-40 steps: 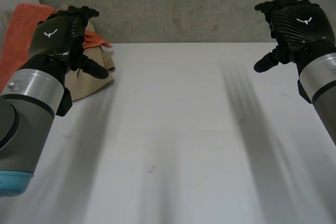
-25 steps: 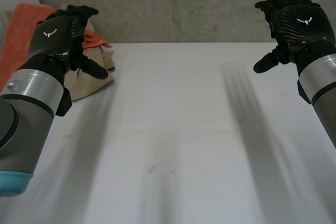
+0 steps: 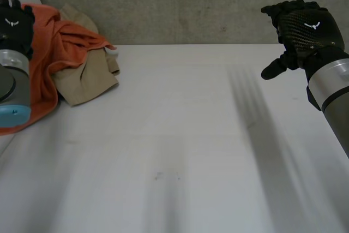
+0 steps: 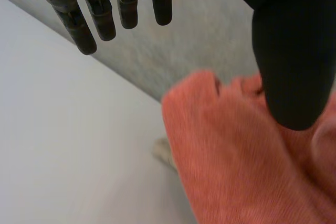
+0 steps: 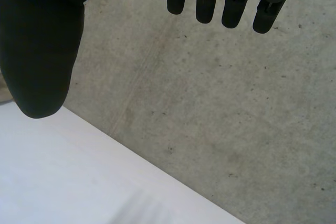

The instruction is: Fold the laundry.

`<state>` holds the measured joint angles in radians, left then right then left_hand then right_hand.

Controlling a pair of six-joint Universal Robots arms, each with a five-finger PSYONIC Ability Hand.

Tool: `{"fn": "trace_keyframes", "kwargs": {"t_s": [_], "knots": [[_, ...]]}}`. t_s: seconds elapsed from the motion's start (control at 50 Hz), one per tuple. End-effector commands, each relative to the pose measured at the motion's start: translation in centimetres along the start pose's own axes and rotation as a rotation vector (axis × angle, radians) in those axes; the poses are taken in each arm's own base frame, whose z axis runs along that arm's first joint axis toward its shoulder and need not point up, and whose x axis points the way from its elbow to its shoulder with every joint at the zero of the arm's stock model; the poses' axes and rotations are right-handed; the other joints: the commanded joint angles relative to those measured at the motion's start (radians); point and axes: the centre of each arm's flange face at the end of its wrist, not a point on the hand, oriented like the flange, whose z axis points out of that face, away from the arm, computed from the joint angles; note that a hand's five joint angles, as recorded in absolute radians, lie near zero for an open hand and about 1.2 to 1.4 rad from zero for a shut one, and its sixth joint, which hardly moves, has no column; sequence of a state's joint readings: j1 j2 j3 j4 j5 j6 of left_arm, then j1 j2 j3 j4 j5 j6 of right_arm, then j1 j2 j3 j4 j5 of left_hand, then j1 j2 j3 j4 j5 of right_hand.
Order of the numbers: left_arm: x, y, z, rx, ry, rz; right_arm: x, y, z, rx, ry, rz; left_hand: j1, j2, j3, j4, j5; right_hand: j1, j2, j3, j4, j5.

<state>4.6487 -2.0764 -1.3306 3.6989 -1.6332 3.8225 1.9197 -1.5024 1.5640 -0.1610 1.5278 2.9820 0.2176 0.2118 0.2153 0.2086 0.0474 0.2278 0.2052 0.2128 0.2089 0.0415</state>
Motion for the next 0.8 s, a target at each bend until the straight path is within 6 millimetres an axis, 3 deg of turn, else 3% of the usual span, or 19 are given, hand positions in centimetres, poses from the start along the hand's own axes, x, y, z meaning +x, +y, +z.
{"fn": "trace_keyframes", "kwargs": {"t_s": [0.02,0.08,0.22,0.3,0.32,0.42,0.44,0.5,0.58,0.6,0.64,0.66,0.68,0.74,0.76,0.8], "knots": [[2.0,8.2,4.2,-0.053,0.077,0.033,-0.1,0.5,-0.1,-0.014,-0.005,-0.002,-0.042,-0.036,-0.04,-0.033,-0.047,-0.053,-0.031,-0.038,-0.034,-0.042],[2.6,10.3,5.0,-0.07,0.077,0.036,-0.2,0.7,-0.1,-0.019,-0.006,-0.011,-0.036,-0.031,-0.034,-0.027,-0.041,-0.053,-0.031,-0.038,-0.034,-0.042],[3.8,12.5,5.7,-0.078,0.08,0.033,-0.2,0.7,-0.1,-0.02,-0.006,-0.016,0.081,0.086,0.083,0.09,0.076,-0.053,-0.031,-0.038,-0.034,-0.042],[4.3,13.1,6.2,-0.061,0.082,0.032,-0.1,0.7,-0.1,-0.019,-0.006,-0.016,0.391,0.397,0.394,0.4,0.387,-0.053,-0.031,-0.038,-0.034,-0.042],[4.5,13.4,6.3,-0.054,0.083,0.033,-0.1,0.7,-0.1,-0.019,-0.006,-0.016,0.599,0.604,0.601,0.608,0.594,-0.053,-0.031,-0.038,-0.034,-0.042],[4.8,13.6,6.7,-0.022,0.085,0.036,-0.1,0.7,0.0,-0.019,-0.004,-0.016,1.178,1.183,1.18,1.187,1.173,-0.053,-0.031,-0.038,-0.034,-0.042],[4.7,13.4,6.8,-0.013,0.081,0.038,-0.1,0.7,0.0,-0.019,-0.004,-0.016,1.179,1.184,1.181,1.188,1.174,-0.053,-0.031,-0.038,-0.034,-0.042],[4.6,11.9,6.6,0.032,0.059,0.031,-0.1,0.6,0.0,-0.018,-0.004,-0.018,1.179,1.184,1.181,1.188,1.174,-0.053,-0.031,-0.038,-0.034,-0.042],[2.6,7.5,6.1,0.139,-0.001,0.028,0.0,0.6,0.0,-0.012,-0.001,-0.037,1.179,1.184,1.181,1.188,1.174,-0.053,-0.031,-0.038,-0.034,-0.042],[2.2,5.3,5.6,0.193,-0.019,0.013,0.0,0.5,0.1,-0.01,-0.001,-0.043,1.179,1.184,1.181,1.188,1.174,-0.053,-0.031,-0.038,-0.034,-0.042],[2.3,3.1,4.7,0.237,-0.019,-0.013,0.1,0.5,0.1,-0.011,0.002,-0.049,1.179,1.184,1.181,1.188,1.174,-0.053,-0.031,-0.038,-0.034,-0.042],[2.4,1.8,4.2,0.262,-0.016,-0.033,0.1,0.5,0.1,-0.01,0.004,-0.051,1.179,1.184,1.181,1.188,1.174,-0.053,-0.031,-0.038,-0.034,-0.042],[2.6,-0.7,3.1,0.303,-0.001,-0.082,0.2,0.5,0.1,-0.009,0.005,-0.051,1.179,1.184,1.181,1.188,1.174,-0.053,-0.031,-0.038,-0.034,-0.042],[2.4,-4.2,1.2,0.347,0.033,-0.165,0.4,0.4,0.2,-0.008,0.01,-0.052,1.179,1.184,1.181,1.188,1.174,-0.053,-0.031,-0.038,-0.034,-0.042],[2.6,-6.3,-0.4,0.364,0.073,-0.233,0.4,0.3,0.3,-0.007,0.012,-0.052,1.179,1.184,1.181,1.188,1.174,-0.053,-0.031,-0.038,-0.034,-0.042],[3.1,-8.1,-2.2,0.369,0.13,-0.305,0.5,0.2,0.3,-0.004,0.014,-0.052,1.179,1.184,1.181,1.188,1.174,-0.053,-0.031,-0.038,-0.034,-0.042]]}}
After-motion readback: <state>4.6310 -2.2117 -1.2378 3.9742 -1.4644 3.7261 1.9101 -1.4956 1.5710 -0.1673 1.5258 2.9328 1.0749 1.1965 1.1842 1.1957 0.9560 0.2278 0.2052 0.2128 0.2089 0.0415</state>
